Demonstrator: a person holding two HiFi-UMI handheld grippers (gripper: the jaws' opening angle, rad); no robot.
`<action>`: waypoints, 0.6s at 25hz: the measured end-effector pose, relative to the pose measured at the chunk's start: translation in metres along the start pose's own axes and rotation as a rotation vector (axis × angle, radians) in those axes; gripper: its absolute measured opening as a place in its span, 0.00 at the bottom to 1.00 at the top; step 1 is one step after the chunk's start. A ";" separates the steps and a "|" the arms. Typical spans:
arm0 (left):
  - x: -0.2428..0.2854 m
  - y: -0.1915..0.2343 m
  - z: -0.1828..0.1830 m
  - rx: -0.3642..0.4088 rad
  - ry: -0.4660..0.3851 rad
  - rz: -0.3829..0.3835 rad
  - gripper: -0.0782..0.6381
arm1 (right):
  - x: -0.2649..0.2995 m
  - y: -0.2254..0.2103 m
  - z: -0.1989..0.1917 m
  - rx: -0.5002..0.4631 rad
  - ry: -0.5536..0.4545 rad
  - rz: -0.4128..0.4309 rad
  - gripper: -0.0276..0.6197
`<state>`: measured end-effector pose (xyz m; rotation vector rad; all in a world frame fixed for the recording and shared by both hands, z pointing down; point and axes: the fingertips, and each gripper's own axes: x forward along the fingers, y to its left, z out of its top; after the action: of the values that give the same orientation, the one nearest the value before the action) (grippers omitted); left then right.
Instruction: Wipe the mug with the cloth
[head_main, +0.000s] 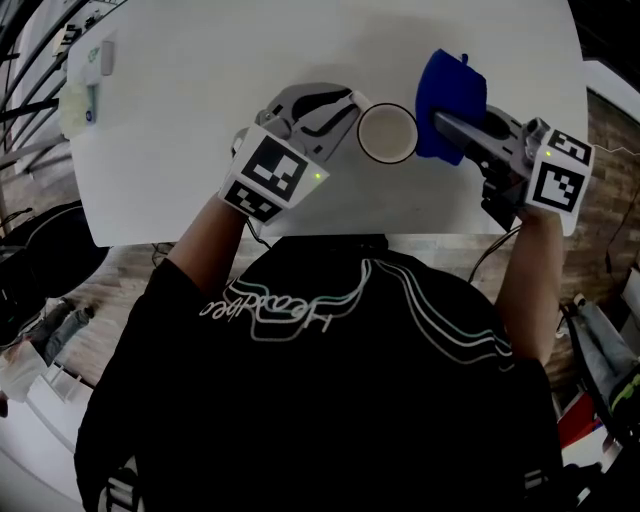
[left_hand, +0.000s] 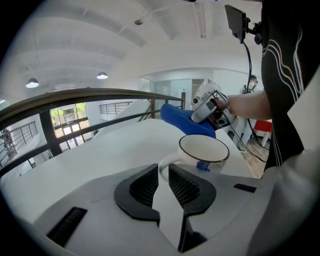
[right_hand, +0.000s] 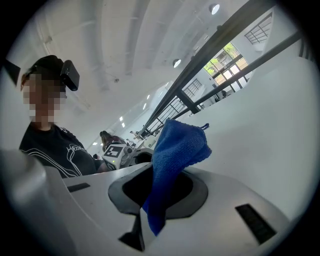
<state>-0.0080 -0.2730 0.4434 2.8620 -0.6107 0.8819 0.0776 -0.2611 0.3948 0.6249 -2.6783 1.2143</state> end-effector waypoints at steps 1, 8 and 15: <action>0.000 0.001 0.000 -0.004 -0.003 -0.004 0.21 | 0.003 0.000 0.000 -0.004 0.010 0.008 0.12; 0.007 0.006 0.003 -0.039 -0.021 -0.042 0.21 | 0.019 -0.011 0.000 -0.015 0.082 0.055 0.12; 0.011 0.007 0.006 -0.111 -0.028 -0.061 0.20 | 0.041 -0.024 -0.006 -0.065 0.232 0.053 0.12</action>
<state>0.0010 -0.2845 0.4445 2.7823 -0.5528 0.7751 0.0508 -0.2842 0.4271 0.3807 -2.5420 1.1305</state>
